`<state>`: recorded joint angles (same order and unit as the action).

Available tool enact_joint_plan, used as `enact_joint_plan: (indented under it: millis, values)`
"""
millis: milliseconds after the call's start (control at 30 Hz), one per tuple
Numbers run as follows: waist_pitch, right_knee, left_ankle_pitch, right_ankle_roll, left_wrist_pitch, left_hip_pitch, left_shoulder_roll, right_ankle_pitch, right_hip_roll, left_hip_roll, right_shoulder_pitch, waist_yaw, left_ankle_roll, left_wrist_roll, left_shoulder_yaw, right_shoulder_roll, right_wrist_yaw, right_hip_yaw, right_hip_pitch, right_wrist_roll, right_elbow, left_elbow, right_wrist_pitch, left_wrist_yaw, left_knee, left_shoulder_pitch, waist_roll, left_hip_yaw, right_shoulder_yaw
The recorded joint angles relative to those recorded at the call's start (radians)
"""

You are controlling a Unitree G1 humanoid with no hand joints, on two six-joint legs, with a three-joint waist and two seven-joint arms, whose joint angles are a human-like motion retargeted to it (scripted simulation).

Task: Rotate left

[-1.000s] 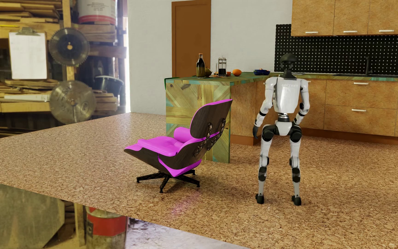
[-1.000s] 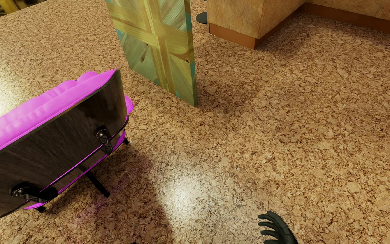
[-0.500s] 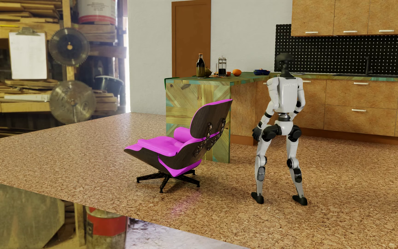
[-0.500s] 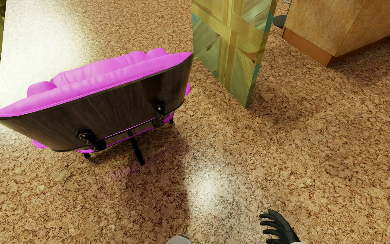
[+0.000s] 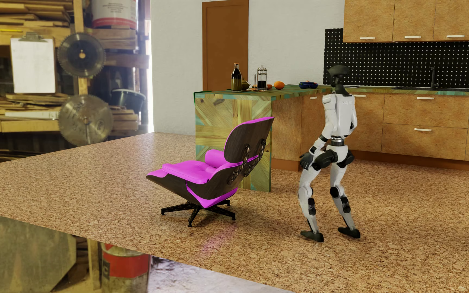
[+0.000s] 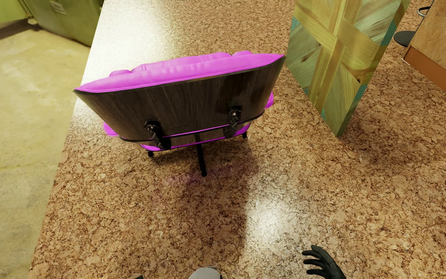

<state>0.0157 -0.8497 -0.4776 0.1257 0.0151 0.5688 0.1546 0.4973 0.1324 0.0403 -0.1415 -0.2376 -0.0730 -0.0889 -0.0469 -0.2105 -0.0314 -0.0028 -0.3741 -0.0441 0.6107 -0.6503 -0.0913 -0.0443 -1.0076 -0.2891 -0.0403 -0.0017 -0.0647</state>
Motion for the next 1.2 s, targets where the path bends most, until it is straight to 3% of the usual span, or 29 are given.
enact_joint_plan:
  millis: [33,100,133,167,200,267,300,367,400,467,500,533,567,600,667,767,867,900,933,967,1000,1067,1100,1133,1167,1200]
  values:
    - [-0.014,-0.06,-0.019,-0.023,0.002,-0.07,0.032,0.008,-0.009,0.025,0.026,0.036,0.106,0.023,-0.015,0.022,0.011,-0.017,-0.024,0.012,0.002,-0.013,0.006,0.016,0.053,0.006,-0.022,-0.015,-0.014]
    - [0.002,-0.196,0.024,0.013,0.02,-0.077,0.025,-0.111,-0.004,-0.016,-0.008,0.078,0.109,0.04,-0.013,0.07,0.044,0.013,-0.09,0.034,-0.033,-0.001,0.034,0.049,0.089,0.04,0.003,-0.056,-0.029]
    - [0.002,-0.162,0.053,0.024,0.02,-0.091,0.012,-0.128,-0.008,-0.034,-0.028,0.074,0.109,0.04,-0.001,0.057,0.053,0.039,-0.088,0.037,-0.035,-0.003,0.037,0.067,0.138,0.035,0.031,-0.065,-0.019]
    - [0.0,0.018,0.078,0.032,0.021,-0.101,-0.008,-0.069,-0.011,-0.05,-0.048,0.058,0.11,0.032,-0.006,0.036,0.056,0.058,-0.037,0.033,-0.036,0.017,0.034,0.076,0.183,0.017,0.061,-0.074,0.012]
    - [0.01,0.083,0.091,0.0,0.029,-0.109,-0.018,-0.064,-0.008,-0.051,-0.059,0.02,0.111,0.016,-0.01,0.017,0.063,0.042,-0.003,0.033,-0.003,0.02,0.048,0.088,0.204,0.035,0.069,-0.085,0.036]
    - [0.033,0.095,0.097,0.003,0.036,-0.104,0.002,-0.064,-0.001,-0.049,-0.062,0.021,0.114,-0.007,0.019,0.022,0.081,0.012,0.015,0.047,-0.032,-0.005,0.05,0.106,0.203,0.059,0.068,-0.097,0.019]
    - [0.044,0.078,0.101,0.006,0.045,-0.106,0.001,-0.071,0.007,-0.058,-0.061,0.022,0.111,0.006,0.018,0.043,0.085,0.01,0.01,0.057,-0.048,-0.002,0.05,0.099,0.205,0.056,0.066,-0.101,0.005]
    - [0.075,-0.091,0.126,0.0,0.052,-0.12,-0.008,-0.206,0.008,-0.071,0.009,0.039,0.109,0.045,-0.002,0.048,0.074,0.018,-0.073,0.068,-0.075,-0.024,0.008,0.069,0.229,0.035,0.047,-0.127,-0.023]
    - [0.068,-0.094,0.146,-0.016,0.056,-0.126,0.007,-0.24,-0.003,-0.078,0.014,0.033,0.111,0.05,-0.005,0.047,0.063,0.034,-0.088,0.064,-0.059,-0.018,0.025,0.055,0.257,0.024,0.049,-0.142,-0.017]
    - [0.035,0.131,0.175,-0.067,0.067,-0.128,-0.018,-0.141,-0.009,-0.11,-0.026,-0.003,0.112,0.061,0.026,0.025,0.034,0.061,-0.034,0.047,-0.014,0.012,0.09,0.028,0.305,0.022,0.084,-0.152,0.019]
    - [0.024,0.14,0.179,0.015,0.065,-0.114,-0.01,-0.145,-0.004,-0.084,-0.036,-0.017,0.116,0.056,-0.017,-0.009,0.023,0.044,-0.025,0.046,-0.016,-0.006,0.09,0.03,0.295,0.043,0.066,-0.129,0.024]
    - [0.021,0.128,0.191,0.052,0.063,-0.117,0.007,-0.138,0.005,-0.067,-0.018,-0.011,0.121,0.049,-0.003,0.007,0.018,0.037,-0.023,0.045,-0.027,-0.027,0.073,0.047,0.306,0.055,0.064,-0.104,0.015]
    - [0.016,0.14,0.198,0.038,0.074,-0.123,-0.01,-0.14,0.009,-0.058,-0.041,-0.022,0.123,0.038,-0.003,0.019,0.014,0.02,-0.005,0.049,-0.046,-0.009,0.076,0.06,0.313,0.069,0.048,-0.099,-0.002]
    - [0.006,0.135,0.197,-0.01,0.079,-0.116,-0.029,-0.135,0.015,-0.051,-0.038,-0.013,0.123,0.029,-0.013,0.037,0.005,0.007,0.0,0.057,-0.032,-0.009,0.07,0.074,0.302,0.064,0.033,-0.089,-0.012]
    - [0.0,0.134,0.212,-0.006,0.091,-0.117,-0.012,-0.134,0.028,-0.059,-0.036,-0.008,0.125,0.024,-0.005,0.046,-0.025,-0.004,0.001,0.072,-0.059,-0.017,0.035,0.111,0.318,0.06,0.022,-0.092,-0.026]
    - [-0.001,0.131,0.25,-0.006,0.101,-0.109,-0.016,-0.13,0.048,-0.054,-0.064,-0.047,0.133,0.037,0.013,0.028,-0.048,-0.031,0.004,0.075,-0.075,-0.014,0.019,0.098,0.348,0.029,0.016,-0.084,-0.017]
    - [-0.008,0.167,0.234,-0.014,0.152,-0.109,-0.006,-0.138,0.06,-0.05,-0.048,-0.095,0.131,0.042,0.022,0.017,-0.066,-0.048,0.021,0.05,-0.022,-0.002,0.04,0.066,0.404,0.01,0.033,-0.066,-0.02]
    - [0.001,0.185,0.151,-0.014,0.17,-0.109,-0.009,-0.144,0.06,-0.03,-0.007,-0.07,0.066,0.052,0.015,0.011,-0.077,-0.06,0.044,0.036,-0.017,0.001,0.039,0.058,0.366,-0.006,0.017,-0.043,-0.01]
    - [0.007,0.168,0.116,-0.013,0.189,-0.096,-0.014,-0.133,0.064,-0.01,-0.004,-0.047,0.061,0.069,0.016,0.005,-0.081,-0.075,0.049,0.023,-0.055,-0.012,0.049,0.055,0.33,0.019,0.004,-0.021,0.003]
    - [0.001,0.142,0.188,-0.012,0.204,-0.091,-0.016,-0.113,0.073,0.0,-0.02,-0.045,0.17,0.084,-0.005,0.011,-0.071,-0.088,0.038,0.013,-0.05,0.001,0.076,0.049,0.345,0.049,0.005,-0.02,-0.01]
    - [0.007,0.106,0.276,-0.009,0.194,-0.103,-0.007,-0.106,0.069,-0.006,-0.031,-0.028,0.126,0.077,-0.019,0.019,-0.059,-0.076,0.036,0.008,-0.071,0.004,0.08,0.049,0.365,0.05,0.001,-0.032,-0.02]
    - [0.04,-0.104,0.291,0.006,0.137,-0.111,-0.013,-0.216,0.051,-0.022,-0.024,0.025,0.151,0.045,-0.017,0.045,-0.039,-0.026,-0.042,0.01,-0.088,-0.019,0.047,0.052,0.361,0.028,-0.003,-0.087,-0.03]
    - [0.029,-0.1,0.291,0.004,0.09,-0.1,-0.008,-0.228,0.02,-0.032,-0.009,0.029,0.153,0.012,-0.014,0.045,-0.041,0.022,-0.067,0.015,-0.065,-0.029,0.017,0.053,0.366,0.005,0.016,-0.107,-0.027]
    - [0.015,0.036,0.283,-0.005,0.047,-0.086,-0.003,-0.153,-0.002,-0.049,-0.011,0.013,0.146,-0.021,0.009,0.027,-0.051,0.054,-0.041,0.021,-0.052,-0.017,0.0,0.056,0.368,-0.017,0.048,-0.119,-0.007]
    - [0.001,0.111,0.271,-0.017,0.022,-0.079,-0.032,-0.125,0.003,-0.058,-0.052,-0.038,0.155,-0.032,0.038,-0.006,-0.057,0.041,-0.016,0.026,-0.035,0.005,0.014,0.038,0.374,-0.025,0.064,-0.128,0.012]
    - [0.001,0.133,0.224,-0.022,0.019,-0.078,-0.018,-0.131,0.012,-0.044,-0.041,-0.064,0.084,-0.027,0.005,0.001,-0.051,0.015,0.005,0.025,-0.011,0.004,0.008,0.01,0.367,-0.007,0.069,-0.106,0.001]
